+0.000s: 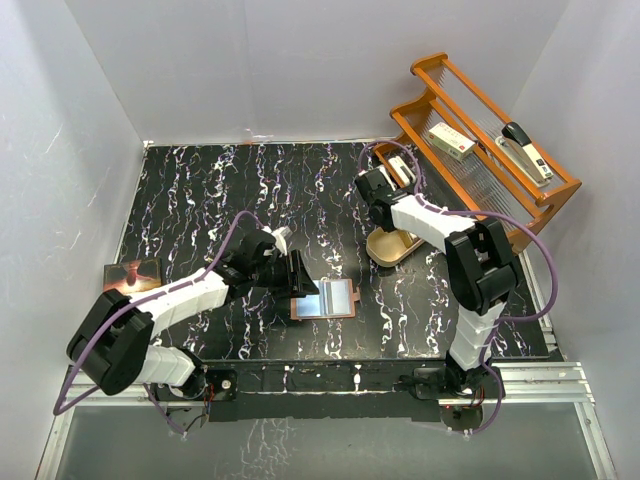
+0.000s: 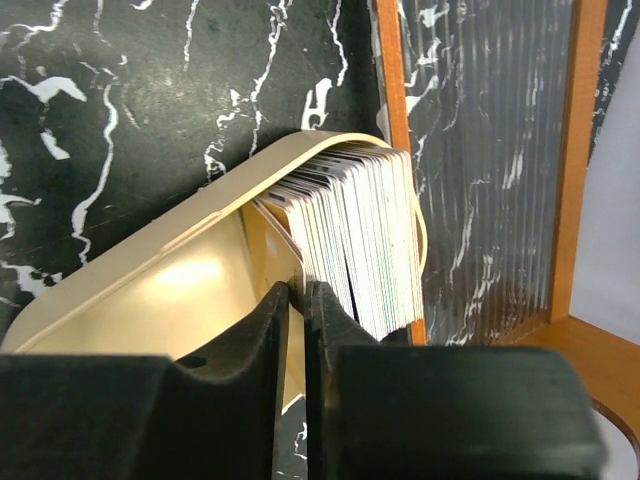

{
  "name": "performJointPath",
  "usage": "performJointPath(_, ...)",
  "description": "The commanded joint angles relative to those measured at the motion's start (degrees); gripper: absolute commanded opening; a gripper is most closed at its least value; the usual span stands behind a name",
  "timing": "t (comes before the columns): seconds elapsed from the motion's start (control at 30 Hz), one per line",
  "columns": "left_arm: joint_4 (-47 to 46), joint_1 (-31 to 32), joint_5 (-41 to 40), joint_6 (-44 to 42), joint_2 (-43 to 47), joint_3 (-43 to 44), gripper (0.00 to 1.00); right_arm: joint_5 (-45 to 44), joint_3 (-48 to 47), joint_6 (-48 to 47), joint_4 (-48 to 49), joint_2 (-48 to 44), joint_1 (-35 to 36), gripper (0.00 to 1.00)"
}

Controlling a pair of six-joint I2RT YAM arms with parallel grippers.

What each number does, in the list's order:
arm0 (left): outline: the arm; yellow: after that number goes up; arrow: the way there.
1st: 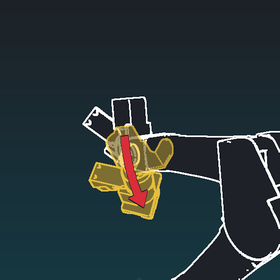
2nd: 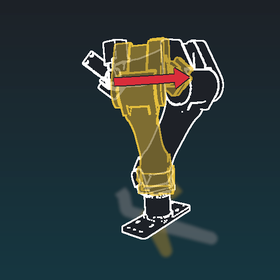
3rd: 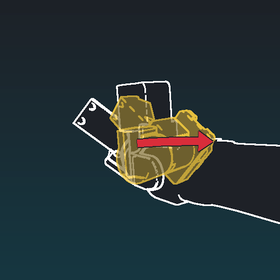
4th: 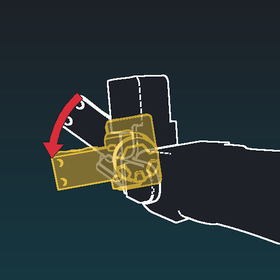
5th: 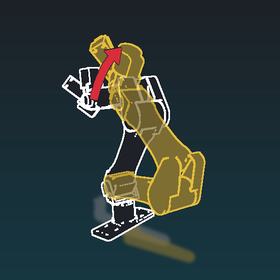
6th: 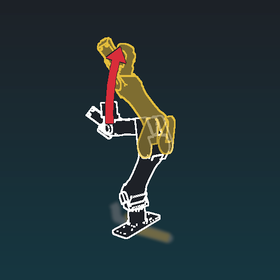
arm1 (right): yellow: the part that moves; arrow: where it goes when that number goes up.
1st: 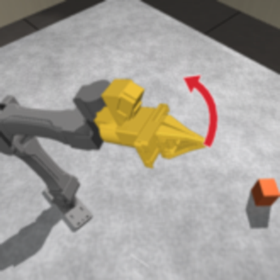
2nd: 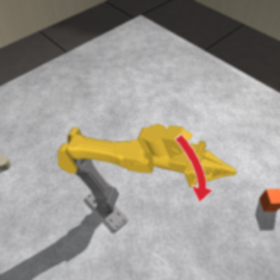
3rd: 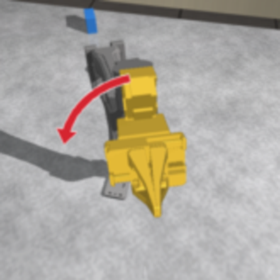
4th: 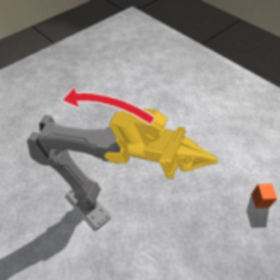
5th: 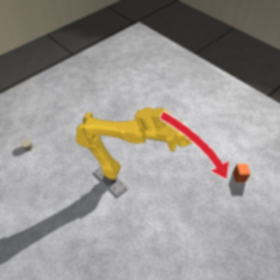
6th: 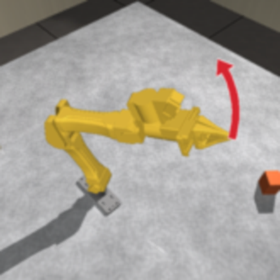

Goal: Put the credit cards into the card holder
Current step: Pick up the credit card from the storage box.

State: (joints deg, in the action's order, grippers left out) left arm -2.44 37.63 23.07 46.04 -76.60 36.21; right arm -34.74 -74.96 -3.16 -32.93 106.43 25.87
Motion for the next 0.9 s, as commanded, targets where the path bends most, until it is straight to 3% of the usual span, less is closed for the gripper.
performJointPath(0.0,1.58,0.17,-0.36,-0.66,2.41,0.78,0.48,2.1,-3.16,2.19,-1.42,-3.88,-0.5,0.04)
performJointPath(0.07,1.75,0.17,-0.21,-0.61,2.41,0.72,0.48,5.61,-2.67,3.14,-2.3,-5.44,-0.48,0.0)
performJointPath(0.57,3.66,0.16,1.85,2.39,5.34,5.64,0.53,21.61,-4.59,10.79,-11.08,-18.7,0.84,0.0)
performJointPath(0.87,-2.59,0.08,5.24,9.82,7.27,7.28,0.54,47.78,3.89,18.95,-4.19,-32.63,0.98,0.0)
